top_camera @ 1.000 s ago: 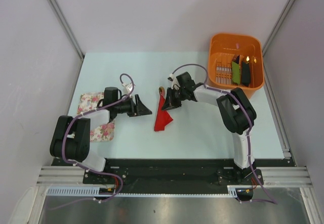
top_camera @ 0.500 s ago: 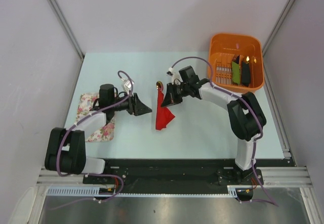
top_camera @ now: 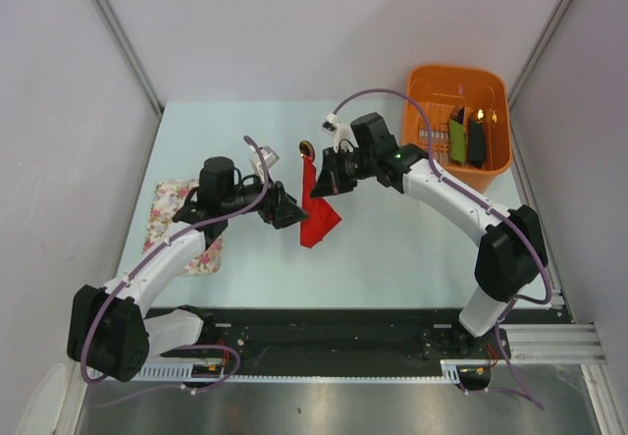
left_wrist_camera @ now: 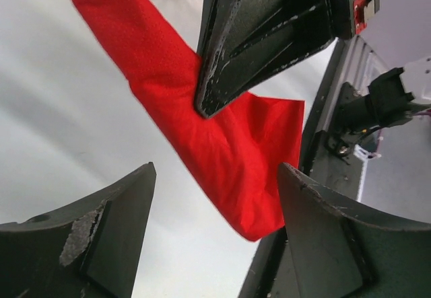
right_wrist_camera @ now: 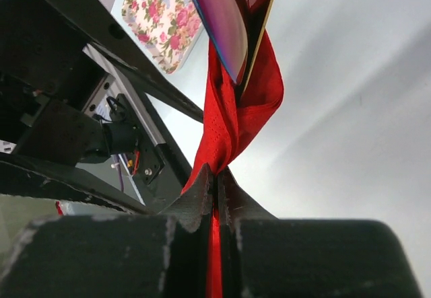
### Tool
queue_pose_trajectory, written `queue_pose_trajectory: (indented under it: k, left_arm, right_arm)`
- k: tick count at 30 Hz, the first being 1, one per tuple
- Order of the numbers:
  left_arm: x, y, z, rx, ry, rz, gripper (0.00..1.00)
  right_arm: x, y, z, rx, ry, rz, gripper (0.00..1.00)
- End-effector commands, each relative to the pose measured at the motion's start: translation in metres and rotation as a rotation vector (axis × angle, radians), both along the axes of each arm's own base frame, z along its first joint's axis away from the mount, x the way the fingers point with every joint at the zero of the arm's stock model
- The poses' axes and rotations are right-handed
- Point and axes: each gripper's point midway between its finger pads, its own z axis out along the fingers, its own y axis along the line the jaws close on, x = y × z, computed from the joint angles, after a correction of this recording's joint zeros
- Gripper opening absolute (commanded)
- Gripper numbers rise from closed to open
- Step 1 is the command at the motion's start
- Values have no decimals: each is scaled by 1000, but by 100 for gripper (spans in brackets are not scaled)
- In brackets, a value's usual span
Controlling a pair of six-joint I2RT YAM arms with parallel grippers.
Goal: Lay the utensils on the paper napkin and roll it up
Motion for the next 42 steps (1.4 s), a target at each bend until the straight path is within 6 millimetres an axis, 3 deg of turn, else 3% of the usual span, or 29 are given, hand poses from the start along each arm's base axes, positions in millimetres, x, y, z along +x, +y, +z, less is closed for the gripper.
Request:
queue_pose_trajectory:
  k: [1, 19, 22, 25, 30, 31, 33, 36, 37, 39, 40, 42]
  left_arm:
    - [-8, -12, 24, -47, -13, -13, 78]
    - [-13, -27, 24, -136, 50, -11, 70]
    - [-16, -29, 23, -141, 60, -28, 58]
    - [-19, -31, 27, -166, 56, -54, 34]
    - [-27, -34, 34, -202, 64, -93, 11]
    - [-28, -34, 34, -205, 65, -95, 2]
    - [-32, -34, 39, -221, 62, -106, 0]
    - [-40, -36, 51, -273, 57, -144, 0]
    - [-41, -36, 59, -296, 26, -153, 0]
    - [-43, -35, 67, -316, 23, -162, 0]
    - [-44, -35, 72, -327, 3, -167, 0]
    - [-42, -34, 79, -336, -8, -161, 0]
  right_arm:
    - [-4, 4, 52, 72, -104, 5, 0]
    - [-26, 14, 87, 158, -153, 68, 0]
    - [-27, 15, 93, 170, -164, 72, 0]
    - [-28, 15, 99, 180, -174, 74, 0]
    - [-31, 15, 106, 197, -185, 94, 0]
    - [-32, 15, 108, 204, -190, 97, 0]
    - [-33, 15, 112, 221, -197, 117, 0]
    - [-28, 9, 122, 251, -198, 119, 26]
    - [-26, 5, 125, 263, -198, 113, 45]
    - [-17, -7, 132, 281, -200, 90, 64]
    - [-17, -11, 137, 287, -214, 89, 82]
    - [-16, -20, 134, 281, -227, 86, 99]
